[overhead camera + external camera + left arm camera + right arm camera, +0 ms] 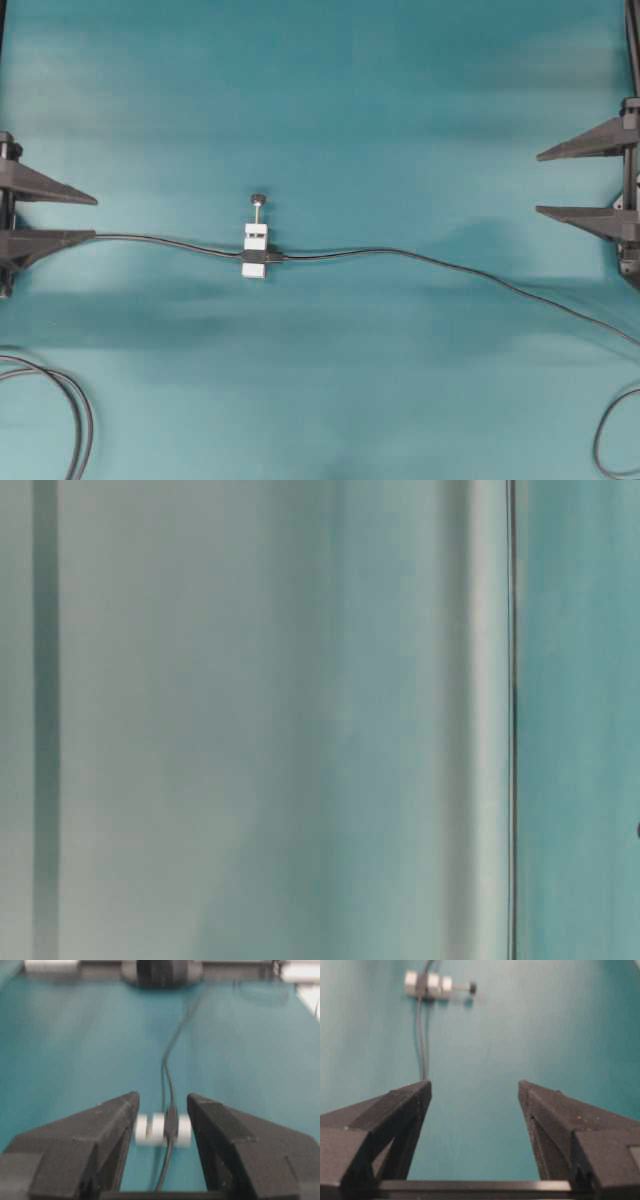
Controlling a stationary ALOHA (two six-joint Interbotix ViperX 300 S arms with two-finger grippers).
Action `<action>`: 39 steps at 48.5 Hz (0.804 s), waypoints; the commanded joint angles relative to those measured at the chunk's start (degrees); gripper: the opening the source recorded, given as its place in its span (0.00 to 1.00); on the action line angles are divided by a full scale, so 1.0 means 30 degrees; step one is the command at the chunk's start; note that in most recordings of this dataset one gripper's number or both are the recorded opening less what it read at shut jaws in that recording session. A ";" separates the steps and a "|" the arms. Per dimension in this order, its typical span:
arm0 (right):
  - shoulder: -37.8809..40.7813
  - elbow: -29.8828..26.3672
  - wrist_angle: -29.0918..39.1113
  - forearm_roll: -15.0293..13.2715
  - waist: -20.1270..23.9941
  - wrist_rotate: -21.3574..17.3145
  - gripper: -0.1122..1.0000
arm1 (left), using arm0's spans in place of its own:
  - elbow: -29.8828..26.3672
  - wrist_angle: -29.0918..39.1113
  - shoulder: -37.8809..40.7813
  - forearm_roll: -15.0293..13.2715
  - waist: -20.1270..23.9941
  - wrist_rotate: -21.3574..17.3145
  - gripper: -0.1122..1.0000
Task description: Insert the USB cable into the female connector supported by the left arm.
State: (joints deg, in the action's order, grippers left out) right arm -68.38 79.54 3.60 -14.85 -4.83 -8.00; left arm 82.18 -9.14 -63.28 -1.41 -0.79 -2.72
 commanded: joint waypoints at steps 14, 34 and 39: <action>0.0293 0.0908 0.0176 -0.0059 0.1758 -0.1406 0.78 | 0.0703 0.1875 0.0205 0.0088 0.0029 -0.0264 0.62; 0.0322 0.1348 -0.0527 -0.0439 0.2607 -0.1494 0.78 | 0.1318 0.1875 0.0088 0.0176 -0.0117 -0.0264 0.62; 0.0293 0.1611 -0.0908 -0.0439 0.2637 -0.1582 0.78 | 0.1523 0.1611 0.0088 0.0234 -0.0117 -0.0293 0.62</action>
State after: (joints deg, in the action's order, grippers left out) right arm -68.29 84.73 2.20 -16.00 3.08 -12.57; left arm 87.01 -3.43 -63.37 -1.05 -1.05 -2.81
